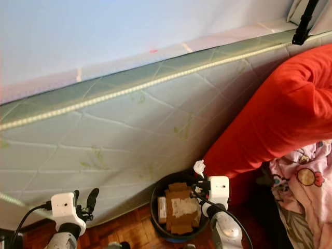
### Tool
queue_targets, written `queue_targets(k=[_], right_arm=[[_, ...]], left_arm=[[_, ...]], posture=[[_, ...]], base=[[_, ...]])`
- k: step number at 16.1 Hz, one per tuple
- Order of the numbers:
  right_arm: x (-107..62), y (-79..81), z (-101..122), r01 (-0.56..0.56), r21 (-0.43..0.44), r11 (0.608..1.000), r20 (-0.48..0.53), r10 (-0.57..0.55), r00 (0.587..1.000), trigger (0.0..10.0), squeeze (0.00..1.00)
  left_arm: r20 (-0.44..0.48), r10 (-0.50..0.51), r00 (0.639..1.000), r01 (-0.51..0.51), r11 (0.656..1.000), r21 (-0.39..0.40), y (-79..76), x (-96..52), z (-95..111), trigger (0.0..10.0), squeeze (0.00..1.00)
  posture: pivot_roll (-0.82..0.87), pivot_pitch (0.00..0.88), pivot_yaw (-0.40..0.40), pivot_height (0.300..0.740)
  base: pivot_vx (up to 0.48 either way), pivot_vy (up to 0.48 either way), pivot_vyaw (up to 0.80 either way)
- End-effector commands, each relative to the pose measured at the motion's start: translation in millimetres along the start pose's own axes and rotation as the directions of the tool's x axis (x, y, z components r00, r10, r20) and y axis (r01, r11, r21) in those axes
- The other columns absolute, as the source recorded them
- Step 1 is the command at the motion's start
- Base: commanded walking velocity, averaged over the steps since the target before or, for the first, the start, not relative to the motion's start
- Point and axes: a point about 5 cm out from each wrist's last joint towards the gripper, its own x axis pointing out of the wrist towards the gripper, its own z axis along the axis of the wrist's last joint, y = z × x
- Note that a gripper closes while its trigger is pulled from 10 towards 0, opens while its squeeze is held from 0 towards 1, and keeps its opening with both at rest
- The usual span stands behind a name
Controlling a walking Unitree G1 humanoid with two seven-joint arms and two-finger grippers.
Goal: Clean up the room
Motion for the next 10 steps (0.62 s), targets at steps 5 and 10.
queue_targets(k=[5, 10], right_arm=[[-2.9, -2.1, -3.2, 0.000, -0.019, 1.000, -0.032, 0.000, 0.999, 10.0, 0.00], [-0.5, 1.3, -1.1, -0.010, -0.010, 1.000, -0.015, 0.010, 1.000, 10.0, 0.00]], left_arm=[[-0.023, 0.011, 1.000, -0.012, 1.000, -0.011, -1.3, -3.6, -2.1, 10.0, 0.00], [-0.029, 0.019, 0.999, -0.020, 1.000, -0.013, 0.4, -4.3, -2.5, 10.0, 0.00]], posture=[[0.01, 0.177, -0.043, 0.694], [0.01, 0.187, -0.046, 0.674]], base=[[0.000, 0.000, 0.00], [0.000, 0.000, 0.00]])
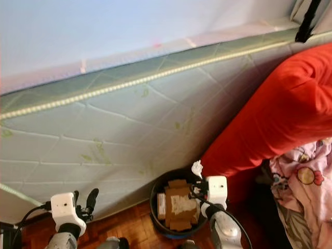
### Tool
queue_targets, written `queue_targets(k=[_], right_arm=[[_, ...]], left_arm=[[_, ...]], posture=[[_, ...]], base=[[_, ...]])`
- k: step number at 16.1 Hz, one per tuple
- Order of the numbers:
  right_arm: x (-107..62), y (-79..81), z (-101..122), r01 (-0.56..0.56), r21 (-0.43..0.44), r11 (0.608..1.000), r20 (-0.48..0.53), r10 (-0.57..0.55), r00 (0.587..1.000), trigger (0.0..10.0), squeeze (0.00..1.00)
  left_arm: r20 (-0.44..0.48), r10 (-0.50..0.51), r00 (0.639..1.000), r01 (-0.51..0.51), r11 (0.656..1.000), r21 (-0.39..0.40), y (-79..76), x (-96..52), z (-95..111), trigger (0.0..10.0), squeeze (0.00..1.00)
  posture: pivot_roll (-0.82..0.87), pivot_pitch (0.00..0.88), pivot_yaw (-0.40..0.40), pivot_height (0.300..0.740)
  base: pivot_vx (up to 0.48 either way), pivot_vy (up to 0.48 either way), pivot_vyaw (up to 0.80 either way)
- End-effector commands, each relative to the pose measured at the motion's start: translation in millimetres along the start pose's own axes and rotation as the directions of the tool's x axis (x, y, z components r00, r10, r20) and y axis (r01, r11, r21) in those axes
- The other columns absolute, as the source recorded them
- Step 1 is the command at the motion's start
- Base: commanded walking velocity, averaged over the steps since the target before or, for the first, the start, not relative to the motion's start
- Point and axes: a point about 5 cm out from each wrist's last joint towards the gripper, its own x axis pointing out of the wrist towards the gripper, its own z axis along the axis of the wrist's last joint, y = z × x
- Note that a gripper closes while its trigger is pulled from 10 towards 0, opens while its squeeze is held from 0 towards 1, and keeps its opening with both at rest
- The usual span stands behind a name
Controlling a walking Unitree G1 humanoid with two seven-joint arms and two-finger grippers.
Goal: Clean up the room
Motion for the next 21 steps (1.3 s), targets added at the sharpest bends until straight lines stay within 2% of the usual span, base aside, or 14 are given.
queue_targets(k=[1, 6, 9, 21], right_arm=[[-1.7, -0.6, -1, 0.006, -0.003, 1.000, 0.000, -0.006, 1.000, 10.0, 0.00], [3.0, 1.5, 0, 0.000, -0.014, 1.000, -0.010, 0.000, 1.000, 10.0, 0.00], [4.4, 2.0, 2, -0.008, -0.027, 1.000, -0.002, 0.007, 1.000, 10.0, 0.00], [9.9, 4.7, 2, -0.032, -0.037, 0.999, -0.017, 0.032, 0.999, 10.0, 0.00]], left_arm=[[-0.021, 0.007, 1.000, -0.008, 1.000, -0.003, 0.6, -3.1, -3, 10.0, 0.00], [-0.026, 0.001, 1.000, -0.001, 1.000, -0.002, -1.4, -2.5, -4, 10.0, 0.00], [-0.027, -0.003, 1.000, 0.003, 1.000, 0.003, -2.2, -2.3, -4, 10.0, 0.00], [-0.017, -0.006, 1.000, 0.006, 1.000, 0.010, -3.4, 4.2, 1, 10.0, 0.00]], posture=[[0.01, 0.188, -0.046, 0.674], [0.01, 0.188, -0.046, 0.674], [0.02, 0.189, -0.044, 0.645], [0.03, 0.198, -0.038, 0.645]], base=[[0.000, 0.000, 0.00], [0.000, 0.000, 0.00], [0.000, 0.000, 0.00], [0.000, 0.000, 0.00]])
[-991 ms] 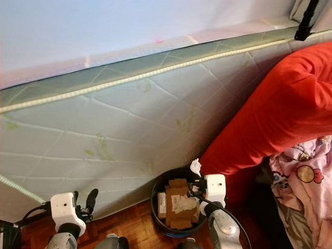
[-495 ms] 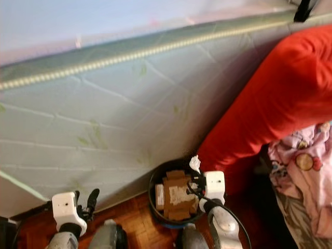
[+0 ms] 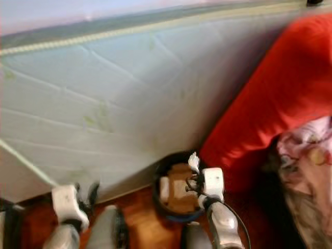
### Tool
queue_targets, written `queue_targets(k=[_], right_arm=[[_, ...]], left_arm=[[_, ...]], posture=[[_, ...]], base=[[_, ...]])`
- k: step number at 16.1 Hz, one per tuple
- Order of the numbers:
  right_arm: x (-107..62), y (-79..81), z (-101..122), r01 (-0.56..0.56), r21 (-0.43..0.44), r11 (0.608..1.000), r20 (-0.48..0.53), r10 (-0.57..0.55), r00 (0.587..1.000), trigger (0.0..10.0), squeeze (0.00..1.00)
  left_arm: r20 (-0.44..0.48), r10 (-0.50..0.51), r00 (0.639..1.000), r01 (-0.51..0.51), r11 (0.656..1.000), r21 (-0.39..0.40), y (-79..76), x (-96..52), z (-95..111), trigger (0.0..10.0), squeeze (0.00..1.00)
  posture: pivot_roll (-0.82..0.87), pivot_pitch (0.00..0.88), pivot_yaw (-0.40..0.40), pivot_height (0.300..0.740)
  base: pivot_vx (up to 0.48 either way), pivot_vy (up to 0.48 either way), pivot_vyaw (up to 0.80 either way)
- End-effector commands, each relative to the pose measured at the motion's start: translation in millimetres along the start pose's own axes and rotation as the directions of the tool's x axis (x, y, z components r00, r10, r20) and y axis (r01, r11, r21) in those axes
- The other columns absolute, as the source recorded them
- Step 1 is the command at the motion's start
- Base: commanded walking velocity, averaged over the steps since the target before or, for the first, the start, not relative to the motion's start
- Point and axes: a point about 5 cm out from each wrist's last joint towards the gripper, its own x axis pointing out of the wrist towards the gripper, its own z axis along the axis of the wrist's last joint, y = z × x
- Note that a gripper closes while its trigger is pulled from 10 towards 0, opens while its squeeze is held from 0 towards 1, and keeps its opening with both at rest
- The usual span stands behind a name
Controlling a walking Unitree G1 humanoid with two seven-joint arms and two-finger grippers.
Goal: Clean up the room
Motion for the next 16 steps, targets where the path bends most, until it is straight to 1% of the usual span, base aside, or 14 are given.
queue_targets(k=[1, 3, 4, 5, 6, 8, 9, 10, 11, 13, 14, 15, 16], right_arm=[[-3.6, 0.9, -9, -0.007, 0.005, 1.000, -0.039, 0.007, 0.999, 10.0, 0.00], [-1.1, 2.2, -9, -0.013, 0.025, 1.000, -0.054, 0.014, 0.998, 10.0, 0.00], [2.7, 4.3, -11, -0.017, 0.027, 0.999, -0.092, 0.020, 0.996, 10.0, 0.00], [5.9, 2.9, -13, 0.019, 0.033, 0.999, -0.133, -0.015, 0.991, 10.0, 0.00], [8.1, 2.1, -12, 0.043, 0.052, 0.998, -0.148, -0.035, 0.988, 10.0, 0.00], [16.8, 0.7, -7, 0.095, 0.064, 0.993, -0.186, -0.082, 0.979, 10.0, 0.00], [19.3, 0.3, -4, 0.102, 0.065, 0.993, -0.187, -0.088, 0.978, 10.0, 0.00], [27.4, -2.4, 9, 0.115, 0.070, 0.991, -0.171, -0.102, 0.980, 10.0, 0.00], [30.7, -3.8, 15, 0.120, 0.072, 0.990, -0.160, -0.108, 0.981, 10.0, 0.00], [35.7, -9.8, 25, 0.152, 0.060, 0.987, -0.149, -0.142, 0.979, 10.0, 0.00], [36.6, -12.5, 28, 0.164, 0.062, 0.984, -0.142, -0.154, 0.978, 10.0, 0.00], [37.0, -12.8, 29, 0.164, 0.059, 0.985, -0.141, -0.155, 0.978, 10.0, 0.00], [38.0, -14.1, 30, 0.173, 0.035, 0.984, -0.156, -0.166, 0.974, 10.0, 0.00]], left_arm=[[0.008, 0.006, 1.000, -0.006, 1.000, 0.008, 2.7, 2.5, 4, 10.0, 0.00], [0.012, -0.001, 1.000, 0.001, 1.000, 0.002, 1.9, 3.0, 5, 10.0, 0.00], [0.014, -0.011, 1.000, 0.011, 1.000, 0.000, 0.1, 2.6, 6, 10.0, 0.00], [0.017, -0.014, 1.000, 0.015, 1.000, -0.002, -1.0, 2.2, 8, 10.0, 0.00], [0.022, -0.017, 1.000, 0.017, 1.000, -0.006, -1.7, 1.2, 9, 10.0, 0.00], [0.058, -0.034, 0.998, 0.035, 0.999, -0.010, -4.5, 2.1, 22, 10.0, 0.00], [0.072, -0.036, 0.997, 0.036, 0.999, -0.010, -4.3, 2.1, 27, 10.0, 0.00], [0.106, -0.025, 0.994, 0.028, 0.999, -0.025, -3.1, 2.6, 40, 10.0, 0.00], [0.116, -0.025, 0.993, 0.029, 0.999, -0.026, -3.2, 2.7, 44, 10.0, 0.00], [0.127, -0.024, 0.992, 0.028, 0.999, -0.029, -4.8, -3.2, 52, 10.0, 0.00], [0.133, -0.023, 0.991, 0.027, 0.999, -0.032, -5.8, -10.2, 56, 10.0, 0.00], [0.134, -0.020, 0.991, 0.024, 0.999, -0.034, -5.9, -13.6, 58, 10.0, 0.00], [0.129, -0.007, 0.992, 0.013, 0.999, -0.039, -5.7, -27.5, 64, 10.0, 0.00]], posture=[[0.03, 0.201, -0.037, 0.645], [0.03, 0.211, -0.033, 0.645], [0.04, 0.226, -0.030, 0.645], [0.04, 0.234, -0.029, 0.645], [0.05, 0.246, -0.028, 0.645], [0.09, 0.300, -0.028, 0.645], [0.09, 0.313, -0.028, 0.645], [0.11, 0.356, -0.029, 0.645], [0.12, 0.364, -0.029, 0.645], [0.14, 0.415, -0.028, 0.645], [0.16, 0.459, -0.030, 0.645], [0.17, 0.476, -0.031, 0.645], [0.20, 0.518, -0.033, 0.645]], base=[[0.000, 0.000, 0.00], [0.000, 0.000, 0.00], [0.000, 0.000, 0.00], [0.000, 0.000, 0.00], [0.000, 0.000, 0.00], [0.000, 0.000, 0.00], [0.000, 0.000, 0.00], [0.000, 0.000, 0.00], [0.000, 0.000, 0.00], [0.000, 0.000, 0.00], [0.000, 0.000, 0.00], [0.000, 0.000, 0.00], [0.000, 0.000, 0.00]])
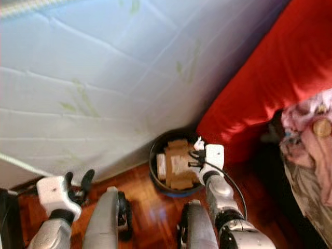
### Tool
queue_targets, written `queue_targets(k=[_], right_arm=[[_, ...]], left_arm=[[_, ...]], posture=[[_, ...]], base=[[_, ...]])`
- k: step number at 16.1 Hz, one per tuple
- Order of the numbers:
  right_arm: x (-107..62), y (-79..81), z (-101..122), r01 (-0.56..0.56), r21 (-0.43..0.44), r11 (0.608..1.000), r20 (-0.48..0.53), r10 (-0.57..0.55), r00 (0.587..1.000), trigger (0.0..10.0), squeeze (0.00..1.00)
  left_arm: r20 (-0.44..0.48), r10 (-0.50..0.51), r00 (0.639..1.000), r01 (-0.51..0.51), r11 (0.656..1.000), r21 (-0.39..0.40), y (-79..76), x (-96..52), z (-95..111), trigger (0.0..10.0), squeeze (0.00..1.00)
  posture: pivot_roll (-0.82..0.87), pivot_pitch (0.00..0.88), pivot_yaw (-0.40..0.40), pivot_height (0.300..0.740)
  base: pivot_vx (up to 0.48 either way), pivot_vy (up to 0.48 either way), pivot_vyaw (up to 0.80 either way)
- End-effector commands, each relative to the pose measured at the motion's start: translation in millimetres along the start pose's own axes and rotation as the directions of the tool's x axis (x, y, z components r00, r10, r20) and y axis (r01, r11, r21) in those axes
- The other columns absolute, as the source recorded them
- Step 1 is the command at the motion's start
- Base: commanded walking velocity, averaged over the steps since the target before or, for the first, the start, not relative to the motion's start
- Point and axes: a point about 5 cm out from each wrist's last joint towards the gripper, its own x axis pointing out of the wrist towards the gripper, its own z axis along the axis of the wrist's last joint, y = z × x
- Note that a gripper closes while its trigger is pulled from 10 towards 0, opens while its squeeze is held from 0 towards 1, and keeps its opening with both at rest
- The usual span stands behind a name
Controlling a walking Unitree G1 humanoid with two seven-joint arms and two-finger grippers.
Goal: Clean up the room
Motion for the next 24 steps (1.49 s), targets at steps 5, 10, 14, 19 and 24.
queue_targets(k=[5, 10, 14, 19, 24], right_arm=[[-0.4, 7.6, -12, -0.008, -0.008, 1.000, -0.087, 0.008, 0.996, 10.0, 0.00], [6.6, 20.6, 7, -0.062, -0.010, 0.998, -0.023, 0.062, 0.998, 10.0, 0.00], [8.3, 20.9, 14, -0.061, -0.071, 0.996, 0.001, 0.061, 0.998, 10.0, 1.00], [7.9, 20.9, 13, -0.065, -0.077, 0.995, 0.001, 0.066, 0.998, 10.0, 1.00], [9.7, 25.0, 17, -0.077, -0.083, 0.994, 0.001, 0.078, 0.997, 10.0, 1.00]], left_arm=[[-0.047, 0.035, 0.998, -0.036, 0.999, -0.034, -2.4, -29.3, 13, 10.0, 0.00], [-0.067, 0.041, 0.997, -0.043, 0.998, -0.042, -8.5, -39.6, 21, 10.0, 0.00], [-0.095, 0.048, 0.994, -0.052, 0.998, -0.040, -9.3, -46.9, 23, 10.0, 0.00], [-0.096, 0.044, 0.994, -0.048, 0.998, -0.037, -11.6, -42.7, 25, 10.0, 0.00], [-0.085, 0.044, 0.995, -0.047, 0.998, -0.038, -10.9, -34.8, 25, 10.0, 0.00]], posture=[[0.23, 0.585, -0.034, 0.645], [0.25, 0.608, -0.031, 0.645], [0.26, 0.621, -0.031, 0.645], [0.27, 0.609, -0.029, 0.645], [0.27, 0.573, -0.040, 0.645]], base=[[0.000, 0.000, 0.00], [0.000, 0.000, 0.00], [0.000, 0.000, 0.00], [0.000, 0.000, 0.00], [0.000, 0.000, 0.00]])
